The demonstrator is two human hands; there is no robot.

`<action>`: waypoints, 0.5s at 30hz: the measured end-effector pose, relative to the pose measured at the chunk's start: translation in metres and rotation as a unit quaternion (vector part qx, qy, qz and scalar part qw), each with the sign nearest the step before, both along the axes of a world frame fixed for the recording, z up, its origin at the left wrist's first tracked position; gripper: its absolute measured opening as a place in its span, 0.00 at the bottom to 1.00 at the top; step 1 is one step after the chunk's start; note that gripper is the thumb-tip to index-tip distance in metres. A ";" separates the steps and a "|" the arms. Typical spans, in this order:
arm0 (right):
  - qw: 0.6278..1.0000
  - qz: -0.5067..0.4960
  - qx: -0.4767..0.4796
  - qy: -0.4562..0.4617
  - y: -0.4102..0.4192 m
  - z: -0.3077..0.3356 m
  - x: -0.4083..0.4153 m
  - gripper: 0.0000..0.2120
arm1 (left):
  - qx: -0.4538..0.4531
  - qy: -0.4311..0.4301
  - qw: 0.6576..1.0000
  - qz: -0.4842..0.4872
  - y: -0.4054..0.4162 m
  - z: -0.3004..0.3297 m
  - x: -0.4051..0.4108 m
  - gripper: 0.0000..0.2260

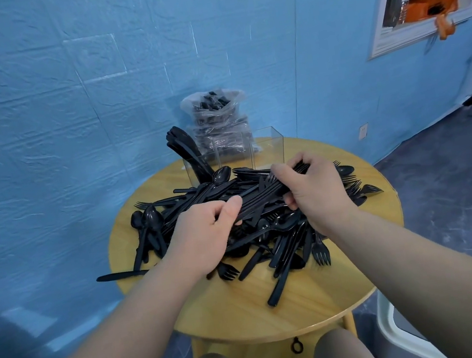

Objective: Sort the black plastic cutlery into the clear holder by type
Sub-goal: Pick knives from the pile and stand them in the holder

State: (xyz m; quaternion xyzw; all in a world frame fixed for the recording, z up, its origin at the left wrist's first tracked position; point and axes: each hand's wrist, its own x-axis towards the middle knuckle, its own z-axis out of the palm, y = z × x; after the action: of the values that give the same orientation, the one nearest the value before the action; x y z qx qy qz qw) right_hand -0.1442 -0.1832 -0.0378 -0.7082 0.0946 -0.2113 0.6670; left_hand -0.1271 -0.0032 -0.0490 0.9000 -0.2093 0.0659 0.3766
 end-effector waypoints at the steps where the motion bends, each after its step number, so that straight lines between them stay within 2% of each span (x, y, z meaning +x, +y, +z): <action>1: 1.000 -0.007 -0.002 0.000 0.001 0.000 0.000 0.09 | -0.011 -0.011 1.000 0.013 -0.001 0.000 0.001 0.24; 7: 0.999 -0.031 -0.013 0.005 0.008 0.005 0.003 0.09 | 0.001 -0.041 0.999 0.018 -0.005 -0.001 -0.004 0.22; 11: 0.980 0.032 0.197 -0.005 0.019 0.013 0.007 0.12 | 0.008 -0.062 0.997 0.036 -0.004 0.004 0.003 0.21; 13: 0.972 0.057 0.226 0.007 0.025 0.015 0.010 0.08 | 0.011 -0.085 0.995 0.041 -0.002 0.007 0.009 0.21; 15: 0.974 0.068 0.215 0.017 0.029 0.016 0.016 0.07 | 0.016 -0.102 0.994 0.036 0.000 0.009 0.015 0.21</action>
State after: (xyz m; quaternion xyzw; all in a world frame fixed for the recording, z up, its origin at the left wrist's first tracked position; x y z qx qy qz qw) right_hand -0.1284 -0.1543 -0.0215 -0.5567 0.1006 -0.1278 0.8146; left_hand -0.1122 -0.0028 -0.0396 0.9013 -0.2151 0.1678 0.3365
